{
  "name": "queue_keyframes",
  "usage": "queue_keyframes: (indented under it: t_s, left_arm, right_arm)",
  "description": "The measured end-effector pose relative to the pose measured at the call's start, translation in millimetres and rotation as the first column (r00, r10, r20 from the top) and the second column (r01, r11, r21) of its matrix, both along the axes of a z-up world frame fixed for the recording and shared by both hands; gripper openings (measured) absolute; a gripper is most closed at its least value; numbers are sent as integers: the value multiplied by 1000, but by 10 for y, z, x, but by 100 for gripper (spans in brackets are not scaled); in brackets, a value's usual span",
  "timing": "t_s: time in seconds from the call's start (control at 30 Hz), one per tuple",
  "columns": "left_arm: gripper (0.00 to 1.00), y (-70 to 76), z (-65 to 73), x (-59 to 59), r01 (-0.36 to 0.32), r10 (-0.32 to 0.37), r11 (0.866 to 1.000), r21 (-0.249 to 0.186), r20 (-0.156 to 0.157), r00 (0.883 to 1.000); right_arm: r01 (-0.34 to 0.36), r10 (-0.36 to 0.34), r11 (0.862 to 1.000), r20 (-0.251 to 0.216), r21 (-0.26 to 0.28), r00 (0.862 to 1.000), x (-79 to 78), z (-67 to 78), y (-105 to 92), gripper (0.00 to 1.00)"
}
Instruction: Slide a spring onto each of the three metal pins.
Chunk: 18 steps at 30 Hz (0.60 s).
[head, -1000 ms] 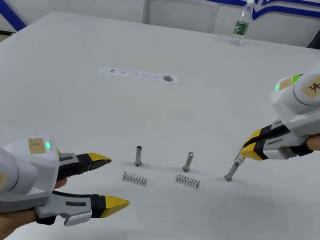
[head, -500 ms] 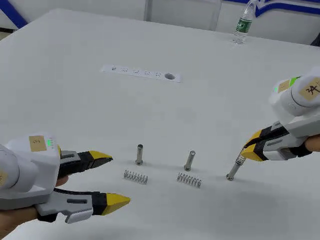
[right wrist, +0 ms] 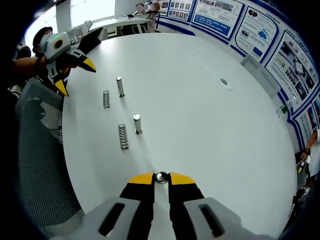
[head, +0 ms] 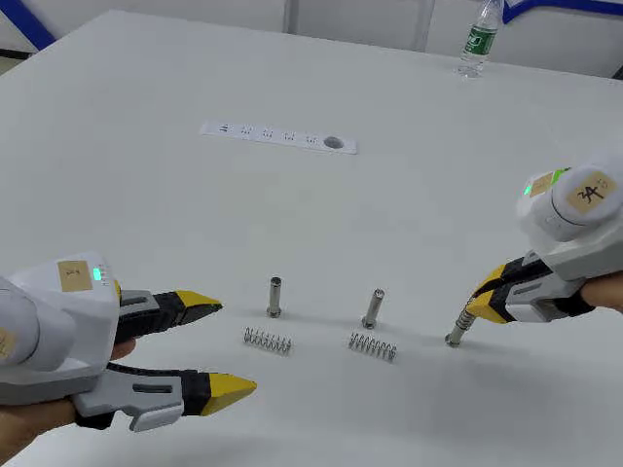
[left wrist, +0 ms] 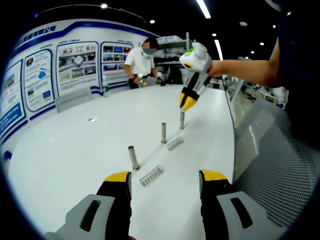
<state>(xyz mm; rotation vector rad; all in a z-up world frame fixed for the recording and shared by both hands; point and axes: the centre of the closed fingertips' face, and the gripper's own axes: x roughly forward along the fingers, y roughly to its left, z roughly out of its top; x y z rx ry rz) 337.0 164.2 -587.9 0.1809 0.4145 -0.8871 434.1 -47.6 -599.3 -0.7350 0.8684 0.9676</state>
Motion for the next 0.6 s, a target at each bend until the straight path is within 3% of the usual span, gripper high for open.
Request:
queue_keyframes:
  t_s: [0.6]
  left_arm:
    - [55,8,-11,-10,-9,9,1000,-2,-6,1000]
  right_arm:
    - [8,-9,1000,-23,-19,1000,8,-228,0,12]
